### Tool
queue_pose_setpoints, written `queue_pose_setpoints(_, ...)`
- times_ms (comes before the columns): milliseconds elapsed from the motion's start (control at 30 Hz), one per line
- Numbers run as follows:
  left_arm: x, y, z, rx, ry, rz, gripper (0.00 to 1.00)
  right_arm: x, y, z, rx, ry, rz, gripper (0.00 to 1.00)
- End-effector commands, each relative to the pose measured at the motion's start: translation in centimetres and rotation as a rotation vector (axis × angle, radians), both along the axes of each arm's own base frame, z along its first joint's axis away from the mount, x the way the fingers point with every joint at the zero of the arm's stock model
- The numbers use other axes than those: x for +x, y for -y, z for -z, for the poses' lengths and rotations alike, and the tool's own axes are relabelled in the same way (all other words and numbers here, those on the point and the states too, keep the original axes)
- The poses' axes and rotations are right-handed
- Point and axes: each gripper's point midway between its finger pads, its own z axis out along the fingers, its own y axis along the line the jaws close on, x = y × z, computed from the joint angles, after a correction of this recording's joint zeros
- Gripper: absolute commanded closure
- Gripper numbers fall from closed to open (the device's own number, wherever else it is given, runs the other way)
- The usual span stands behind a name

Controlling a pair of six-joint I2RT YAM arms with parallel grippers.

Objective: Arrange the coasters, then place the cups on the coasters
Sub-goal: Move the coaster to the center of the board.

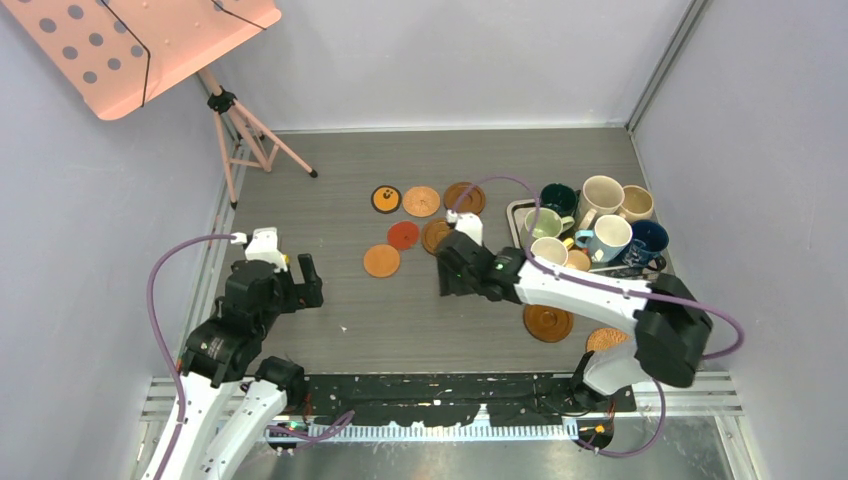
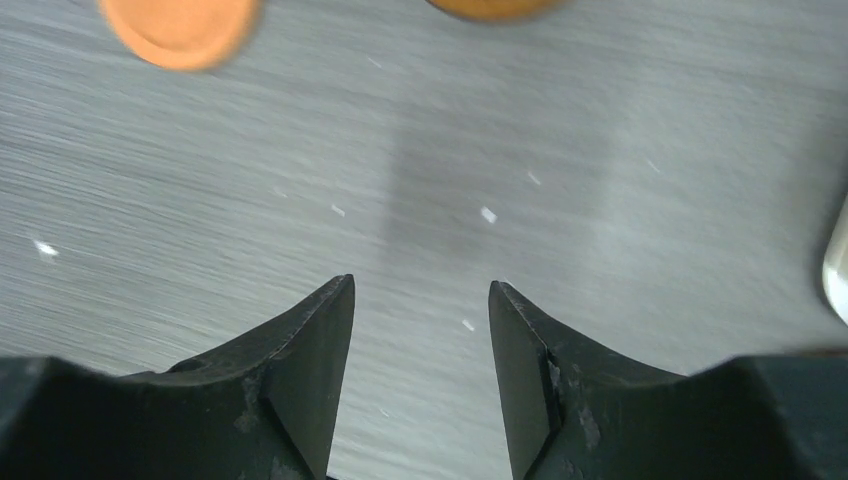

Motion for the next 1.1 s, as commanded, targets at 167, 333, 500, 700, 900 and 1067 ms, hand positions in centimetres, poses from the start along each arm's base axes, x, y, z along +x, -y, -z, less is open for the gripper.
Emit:
queue_pose_setpoints(167, 0.3, 0.6, -0.7, -0.027, 0.039, 0.023, 0.01, -4.8, 11.8, 0.5, -0.081, -0.007, 0.316, 0.36)
queue_pose_setpoints(333, 0.3, 0.6, -0.7, -0.026, 0.037, 0.023, 0.01, -5.5, 15.3, 2.3, -0.121, -0.007, 0.406, 0.30)
queue_pose_setpoints(500, 0.2, 0.6, -0.7, -0.026, 0.039, 0.023, 0.02, -5.6, 16.7, 4.2, -0.113, -0.040, 0.452, 0.25)
queue_pose_setpoints(700, 0.3, 0.5, -0.7, -0.024, 0.039, 0.020, 0.02, -5.3, 17.4, 5.9, -0.109, -0.058, 0.475, 0.23)
queue_pose_setpoints(900, 0.3, 0.5, -0.7, -0.022, 0.038, 0.017, 0.02, -4.8, 17.4, 6.9, -0.106, -0.076, 0.459, 0.23)
queue_pose_setpoints(1067, 0.3, 0.4, -0.7, -0.020, 0.038, 0.015, 0.02, -4.7, 18.0, 7.7, -0.143, -0.098, 0.471, 0.21)
